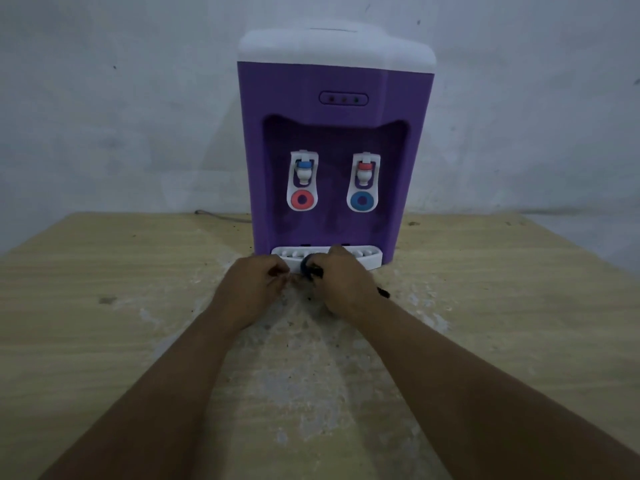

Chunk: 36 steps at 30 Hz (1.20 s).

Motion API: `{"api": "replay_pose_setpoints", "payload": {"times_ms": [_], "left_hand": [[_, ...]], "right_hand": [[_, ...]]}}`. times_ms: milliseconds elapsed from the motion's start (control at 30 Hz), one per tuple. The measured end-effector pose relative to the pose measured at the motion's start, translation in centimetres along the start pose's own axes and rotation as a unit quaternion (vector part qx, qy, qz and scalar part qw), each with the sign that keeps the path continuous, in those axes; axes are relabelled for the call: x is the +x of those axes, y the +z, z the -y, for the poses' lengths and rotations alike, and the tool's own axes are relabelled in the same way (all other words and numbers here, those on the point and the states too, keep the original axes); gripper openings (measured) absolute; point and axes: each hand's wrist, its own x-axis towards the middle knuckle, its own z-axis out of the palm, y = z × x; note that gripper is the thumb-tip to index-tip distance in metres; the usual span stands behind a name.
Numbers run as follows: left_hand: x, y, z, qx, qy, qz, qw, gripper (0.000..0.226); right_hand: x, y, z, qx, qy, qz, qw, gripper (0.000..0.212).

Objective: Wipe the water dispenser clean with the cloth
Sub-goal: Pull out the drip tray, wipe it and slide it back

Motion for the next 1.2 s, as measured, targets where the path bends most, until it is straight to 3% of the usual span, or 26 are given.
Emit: {"api": "replay_pose_setpoints", "payload": {"times_ms": [233, 367, 467, 633, 833, 1000, 1200], "left_hand": [[-0.1, -1.4, -0.1, -0.062, -0.104, -0.021, 0.992, 0.026], [-0.3, -2.2, -0.3, 0.008, -0.074, -0.012, 0.997, 0.038], [-0.4, -2.6, -0.9, 0.033, -0.054, -0.028, 0.998, 0.045], [-0.3, -3.8, -2.3, -0.043, -0.042, -0.039, 0.997, 0.033], [-0.3, -5.3, -6.2, -0.179, -0.067, 0.025, 0.981, 0.022], [-0.3, -7.0, -10.3, -0.285, -0.050, 0.076, 0.954, 0.027], [1.1, -10.7, -14.4, -0.341, -0.073, 0.039, 0.936, 0.029]], "right_hand": [[-1.6, -4.7, -3.6, -0.134, 0.112, 0.022, 0.984, 0.027], [-2.6, -6.8, -5.9, -0.146, 0.143, -0.001, 0.979, 0.014], [-2.8, -7.1, -6.6, -0.125, 0.120, 0.007, 0.985, 0.010], [-3.6, -8.4, -3.9, 0.070, 0.060, -0.026, 0.995, 0.011], [-4.3, -10.1, 0.2, 0.317, 0.045, -0.032, 0.947, 0.015], [-5.2, -11.9, 3.7, 0.381, 0.000, -0.049, 0.923, 0.015], [-5.9, -15.2, 6.6, 0.403, -0.061, -0.085, 0.909, 0.017]]}}
